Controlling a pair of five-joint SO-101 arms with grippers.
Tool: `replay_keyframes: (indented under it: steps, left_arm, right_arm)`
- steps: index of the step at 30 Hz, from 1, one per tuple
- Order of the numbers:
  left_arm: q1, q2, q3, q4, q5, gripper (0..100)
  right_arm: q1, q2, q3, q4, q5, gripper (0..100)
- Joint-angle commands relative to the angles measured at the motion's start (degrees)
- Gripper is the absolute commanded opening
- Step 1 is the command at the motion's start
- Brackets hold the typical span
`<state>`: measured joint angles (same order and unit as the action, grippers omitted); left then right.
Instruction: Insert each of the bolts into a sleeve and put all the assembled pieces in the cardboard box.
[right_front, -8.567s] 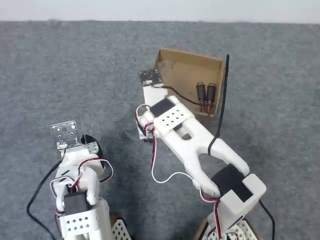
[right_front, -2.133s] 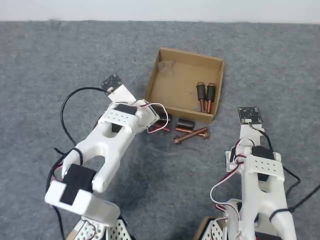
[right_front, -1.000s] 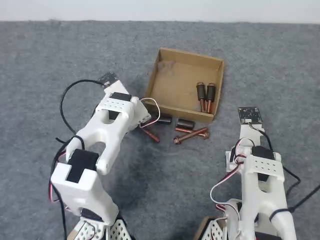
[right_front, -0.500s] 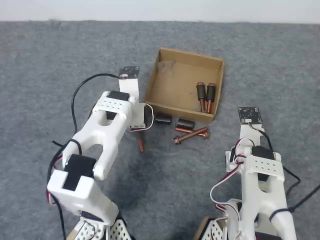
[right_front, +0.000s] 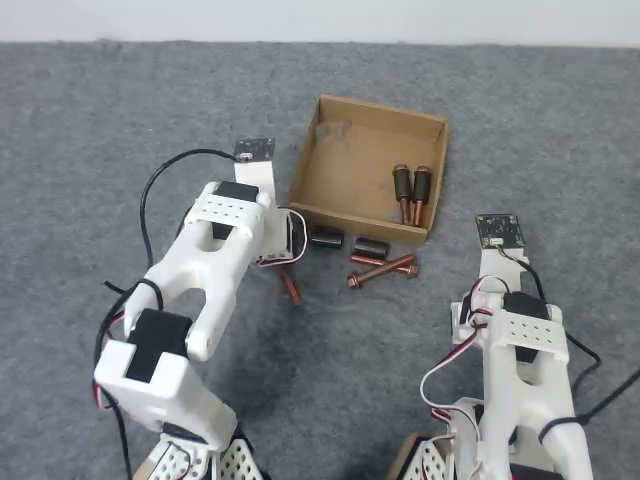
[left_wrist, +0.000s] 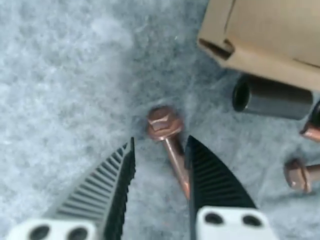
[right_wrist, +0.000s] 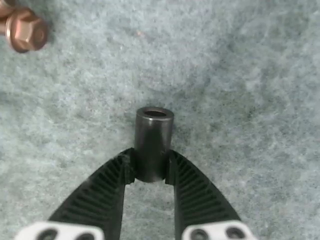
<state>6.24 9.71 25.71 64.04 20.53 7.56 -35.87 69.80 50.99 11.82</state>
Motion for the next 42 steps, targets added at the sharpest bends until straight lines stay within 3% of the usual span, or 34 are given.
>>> replay_keyframes:
  steps: [1,11,15,21,26,34,39,42]
  left_arm:
    - [-0.1,-2.7,-0.2,0.8,0.4,10]
    - [4.6,4.5,-2.5,1.5,4.5,8]
    - [3.6,10.1,-8.8,7.0,4.3,8]
    - [3.2,11.7,-10.5,7.4,4.2,8]
    - [3.1,11.7,-10.5,5.3,4.0,0]
    - [3.1,10.9,-10.3,3.8,1.2,1]
    - [3.1,1.5,-2.0,-2.5,1.2,2]
    - [3.1,-5.4,3.9,-6.2,1.7,8]
  right_arm:
    - [-0.2,-2.0,-0.5,-0.8,0.9,0.6]
    - [-0.2,-2.0,-0.5,-0.8,0.9,0.6]
    - [-0.1,-2.0,-0.5,-0.8,0.9,0.6]
    - [-0.1,-2.0,-0.5,-0.8,0.9,0.6]
    - [-0.1,-2.0,-0.5,-0.8,0.9,0.6]
    - [-0.1,-2.0,-0.5,-0.7,0.9,0.6]
    - [-0.1,-2.0,-0.5,-0.7,0.9,0.6]
    - [-0.1,-2.0,-0.5,-0.7,0.9,0.6]
